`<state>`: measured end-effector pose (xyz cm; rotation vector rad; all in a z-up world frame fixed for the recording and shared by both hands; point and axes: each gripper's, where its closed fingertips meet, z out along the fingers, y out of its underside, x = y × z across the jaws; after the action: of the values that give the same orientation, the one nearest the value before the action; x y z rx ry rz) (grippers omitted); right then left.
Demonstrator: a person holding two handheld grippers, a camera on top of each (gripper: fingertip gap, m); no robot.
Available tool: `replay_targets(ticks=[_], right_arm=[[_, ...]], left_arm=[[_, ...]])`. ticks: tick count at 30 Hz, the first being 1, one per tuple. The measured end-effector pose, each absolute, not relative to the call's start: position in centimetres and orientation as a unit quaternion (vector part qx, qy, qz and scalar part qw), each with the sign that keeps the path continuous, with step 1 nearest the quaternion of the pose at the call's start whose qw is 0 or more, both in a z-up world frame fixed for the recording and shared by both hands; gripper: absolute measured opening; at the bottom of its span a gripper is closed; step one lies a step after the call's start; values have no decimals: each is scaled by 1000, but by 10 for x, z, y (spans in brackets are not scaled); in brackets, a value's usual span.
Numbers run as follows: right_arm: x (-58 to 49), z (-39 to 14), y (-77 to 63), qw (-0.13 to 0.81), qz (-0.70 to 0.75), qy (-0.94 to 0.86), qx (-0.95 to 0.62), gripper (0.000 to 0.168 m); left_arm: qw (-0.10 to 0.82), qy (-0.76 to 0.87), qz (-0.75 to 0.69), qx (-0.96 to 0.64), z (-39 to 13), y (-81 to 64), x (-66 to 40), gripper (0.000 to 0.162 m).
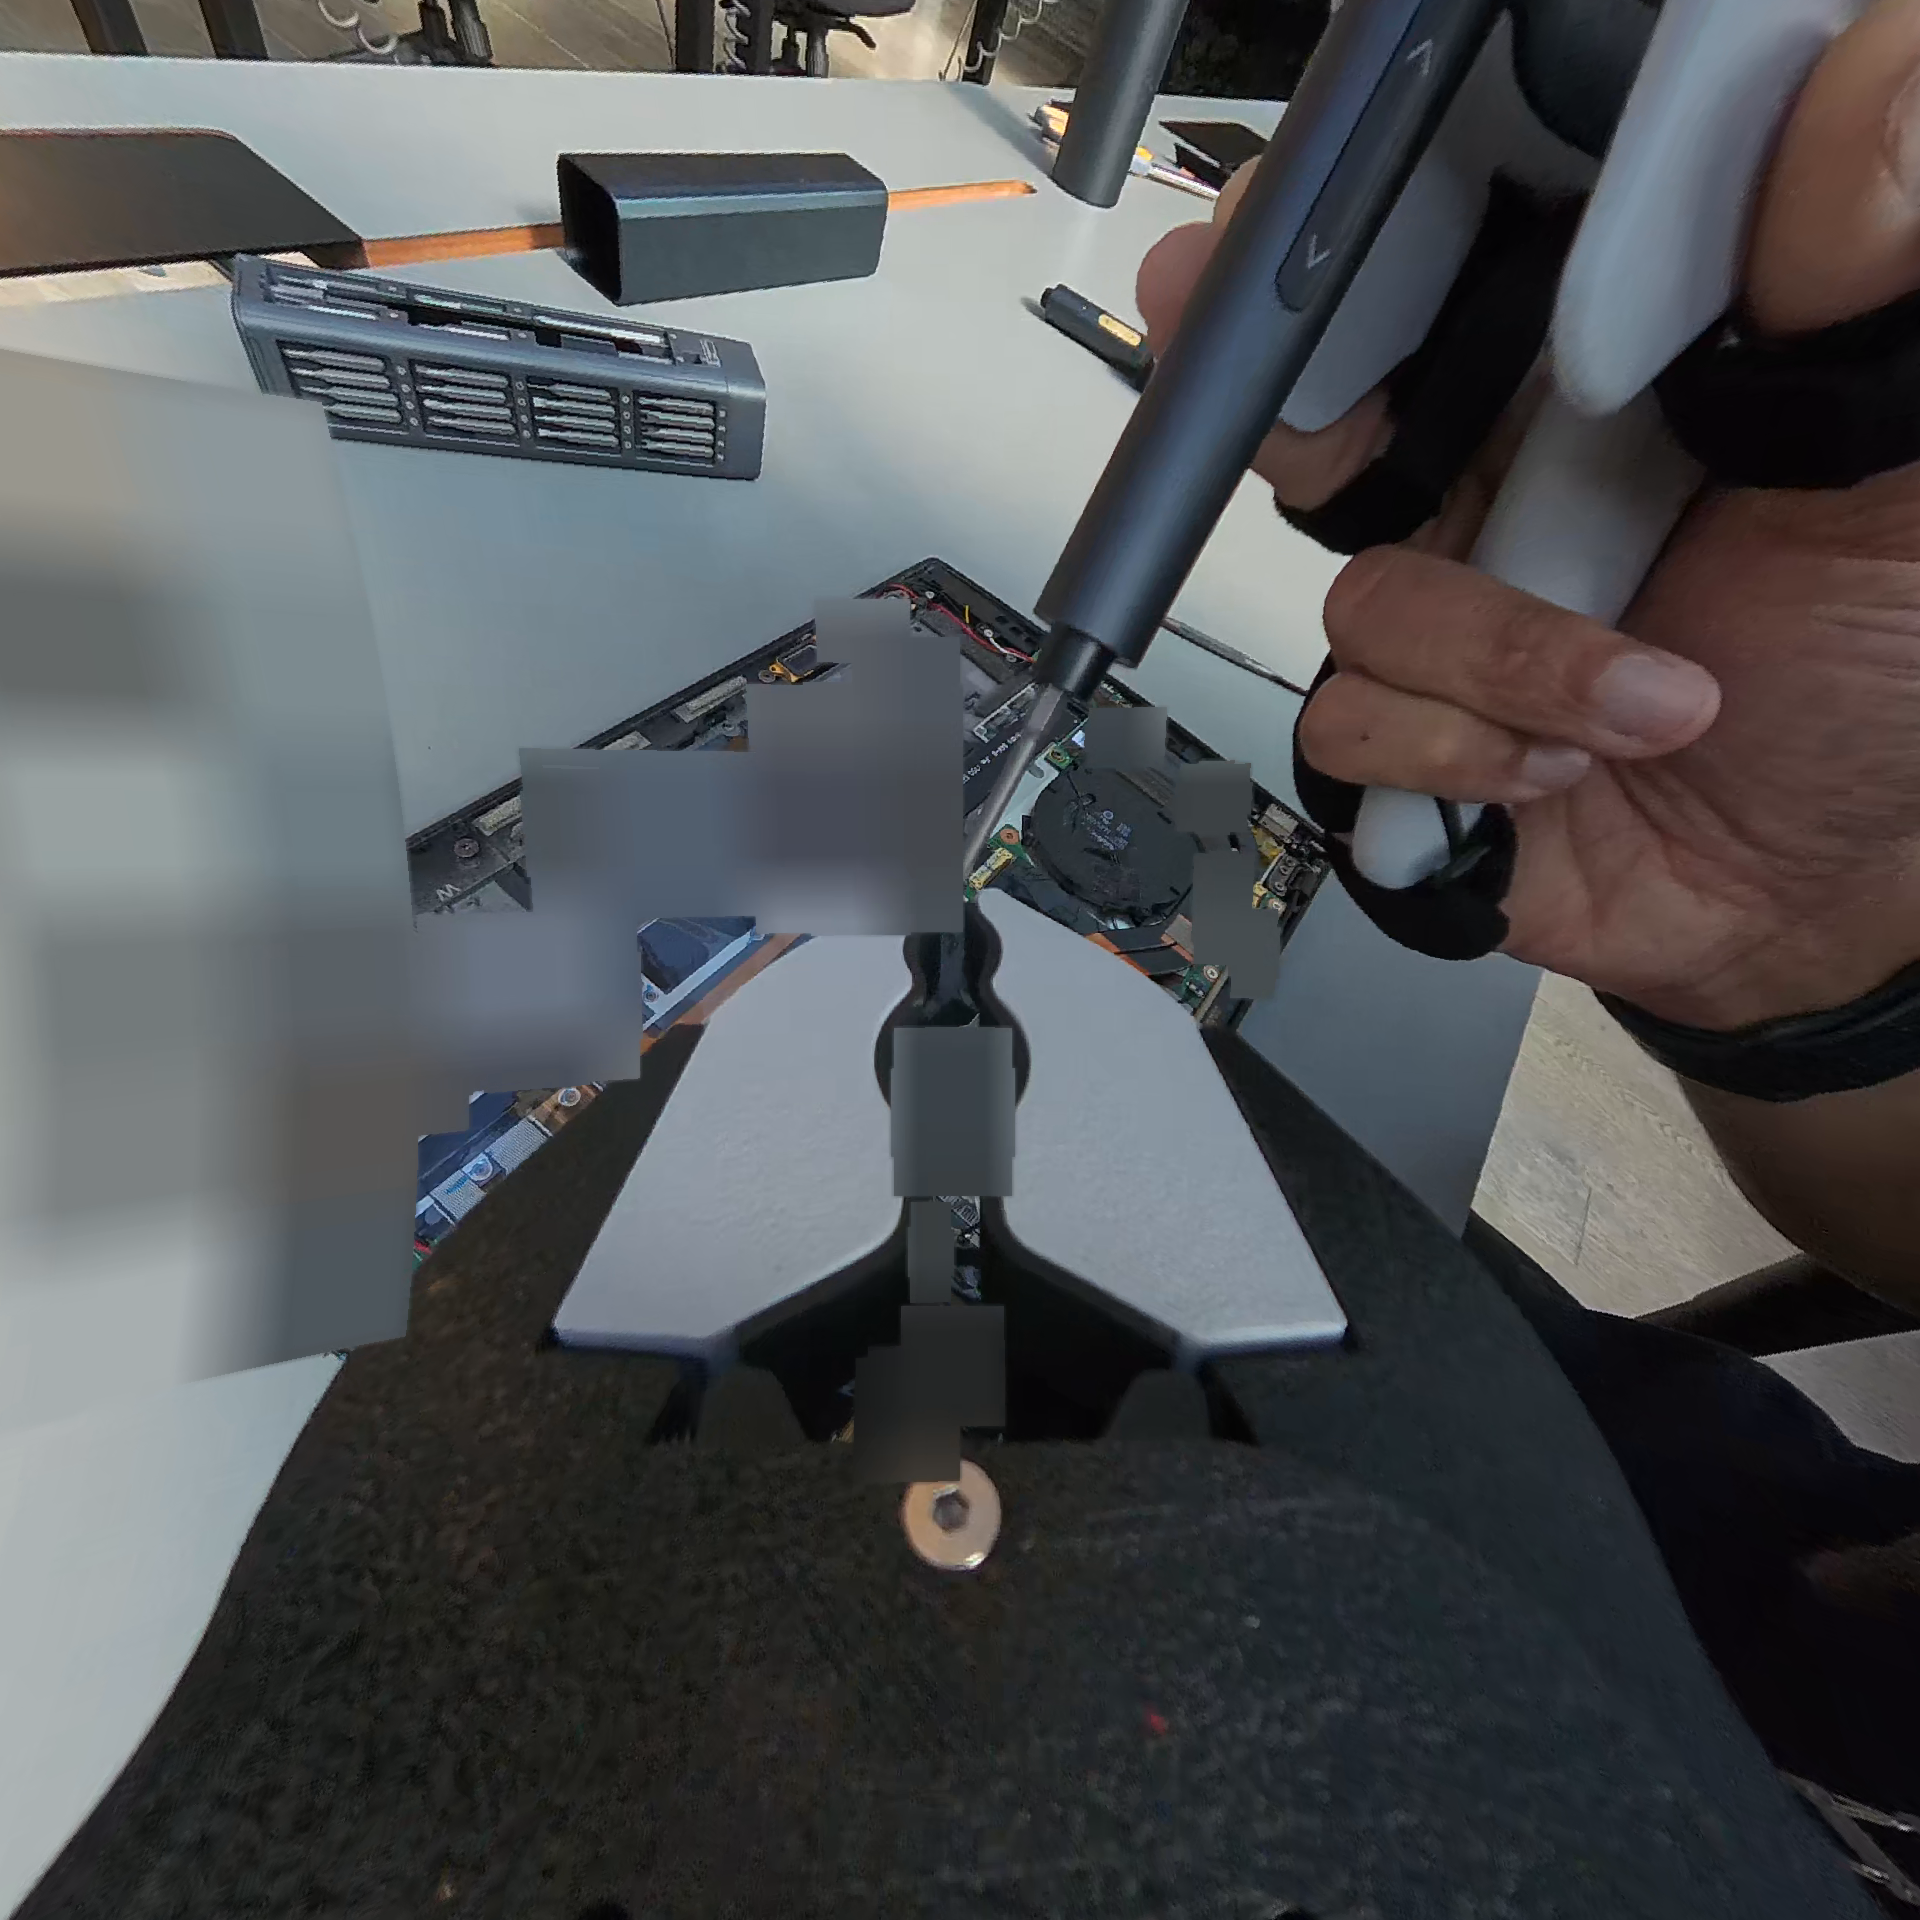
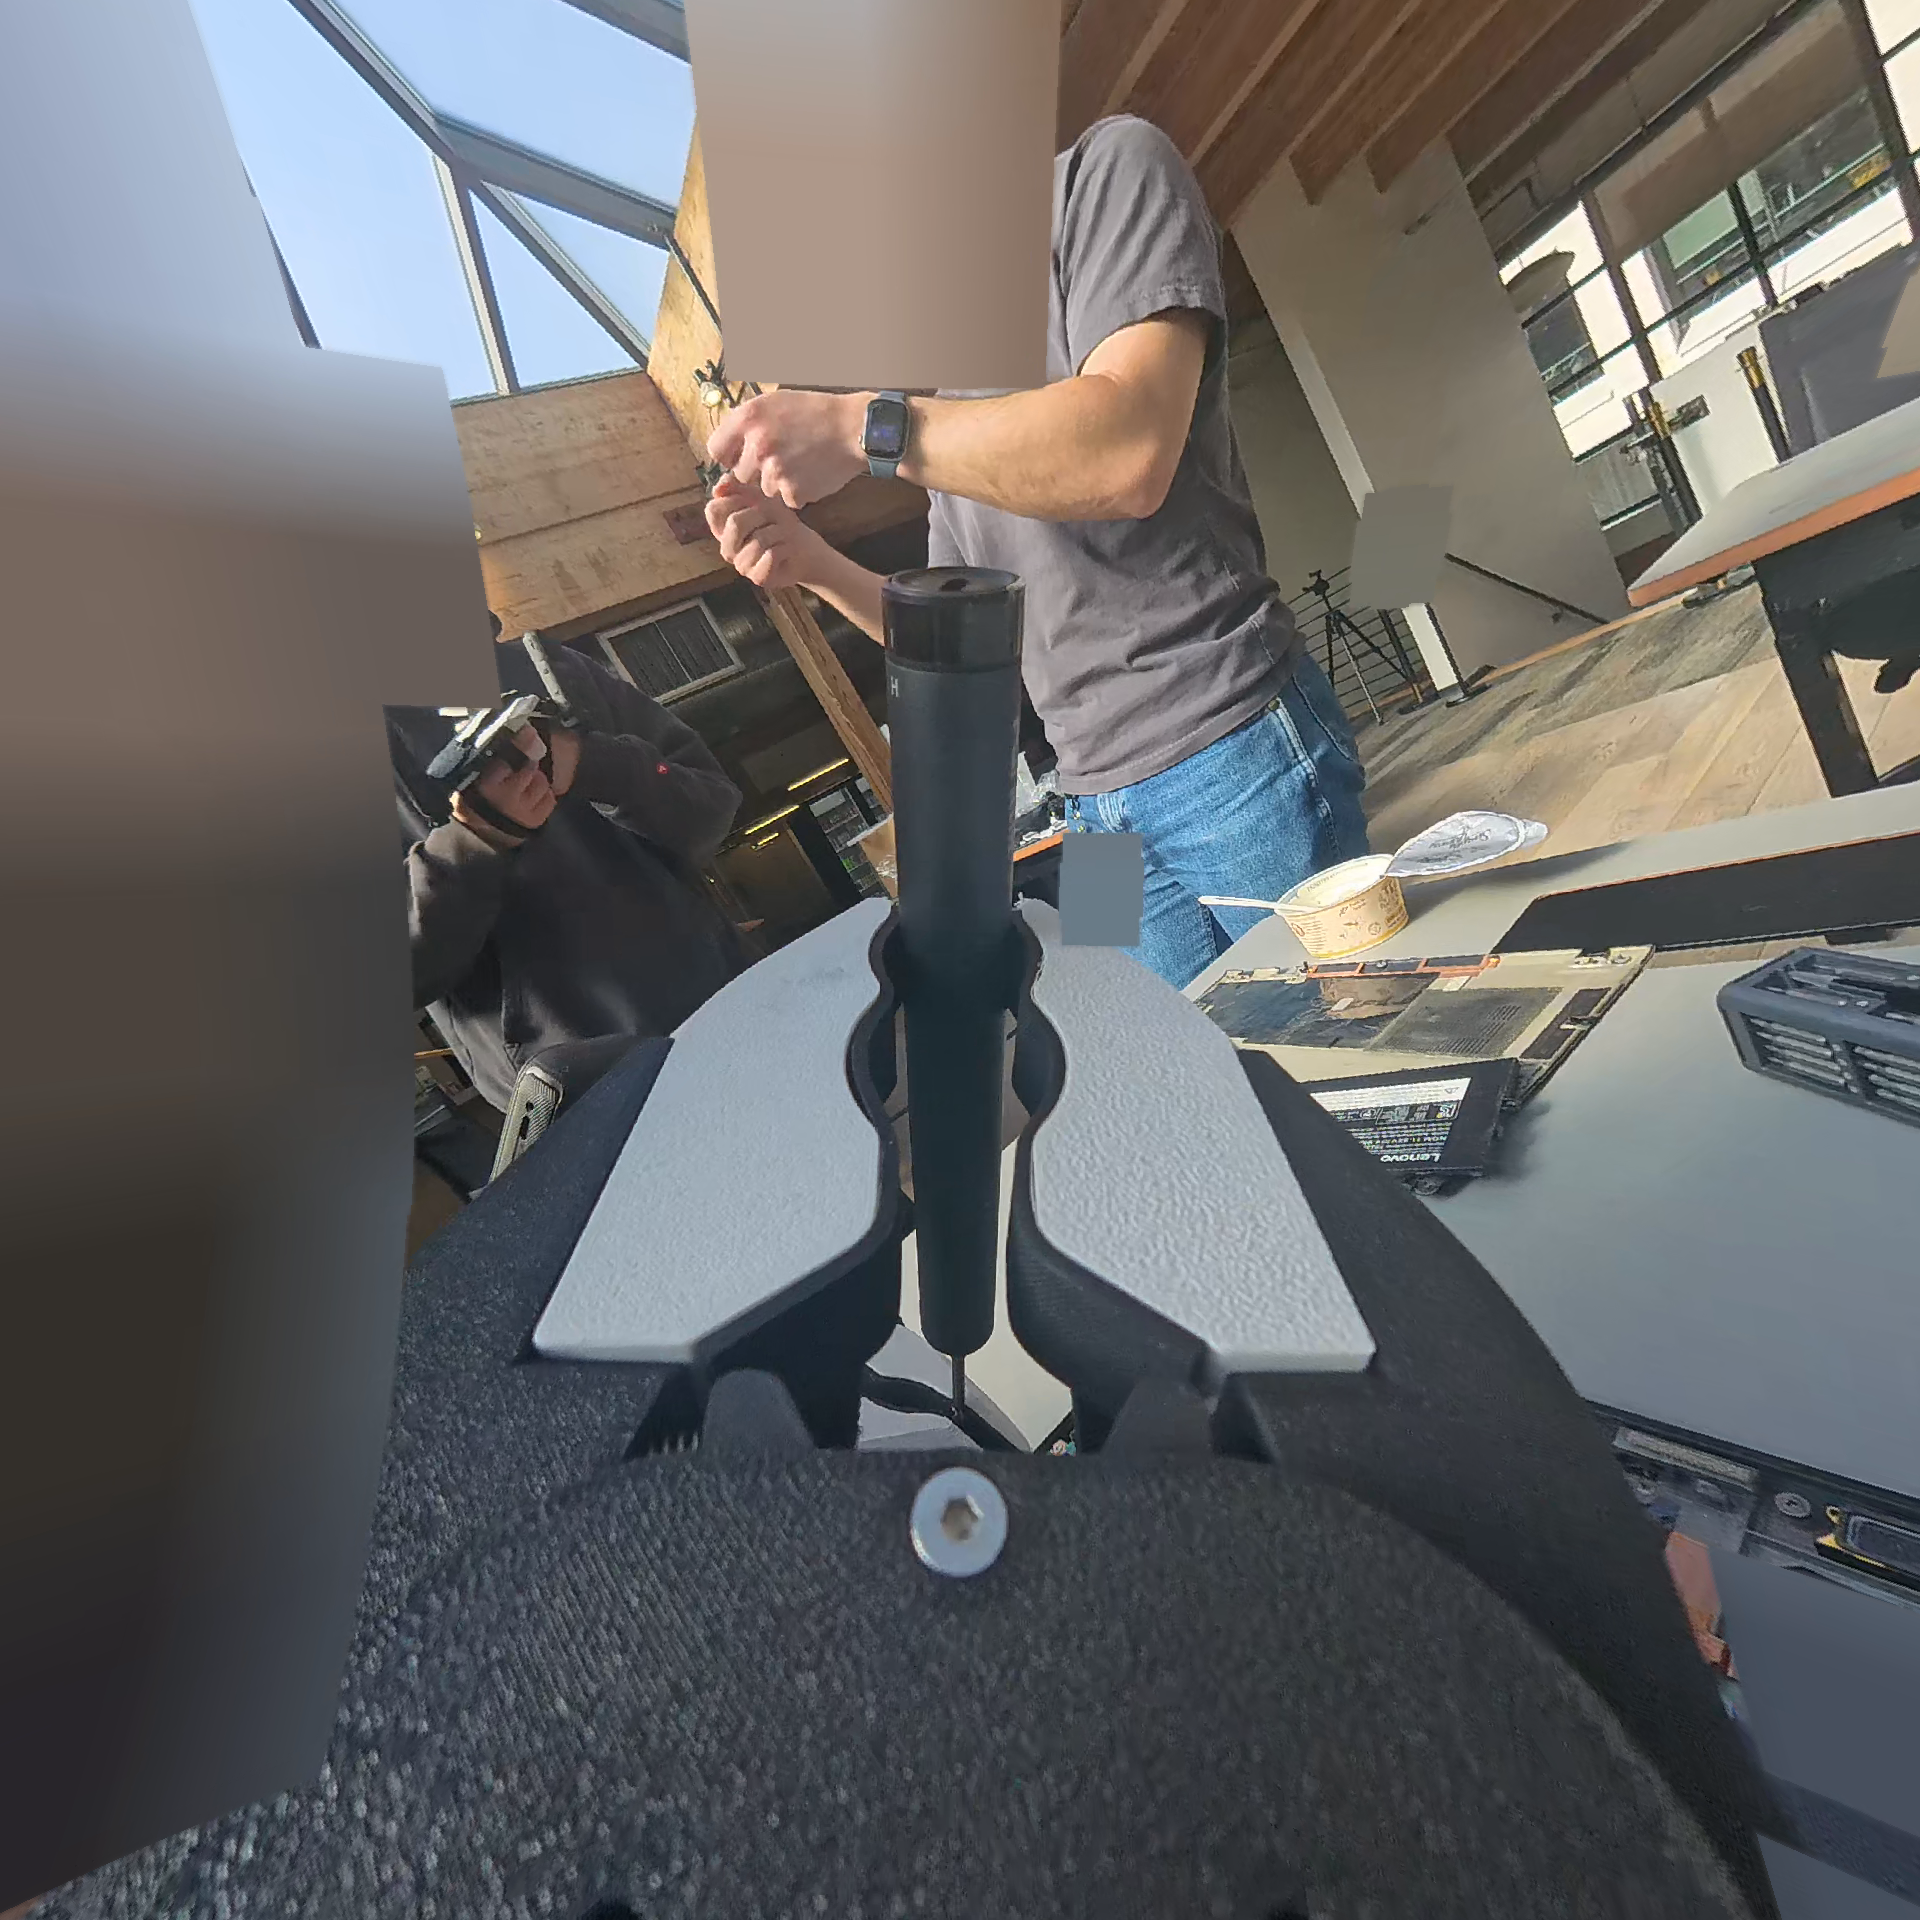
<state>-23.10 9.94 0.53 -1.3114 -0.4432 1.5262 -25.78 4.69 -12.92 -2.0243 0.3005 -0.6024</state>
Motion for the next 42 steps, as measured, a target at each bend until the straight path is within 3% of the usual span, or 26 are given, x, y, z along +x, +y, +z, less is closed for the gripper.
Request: replay_targets(ticks=[16, 29, 34, 42], right_arm=[[-226, 12, 99, 493, 656, -170, -546, 17], [-224, 3, 108, 466, 676, -139, -554, 17], [-226, 3, 105, 459, 682, -142, -551, 18], [-223, 5, 103, 461, 681, -144, -550, 17]], left_arm=[[522, 221, -172, -806, -121, 40, -256, 0], [524, 226, -202, -796, -122, 36, -253, 0], [516, 210, -226, -799, -120, 36, -249, 13], [513, 206, -228, -801, -119, 35, -252, 0]])
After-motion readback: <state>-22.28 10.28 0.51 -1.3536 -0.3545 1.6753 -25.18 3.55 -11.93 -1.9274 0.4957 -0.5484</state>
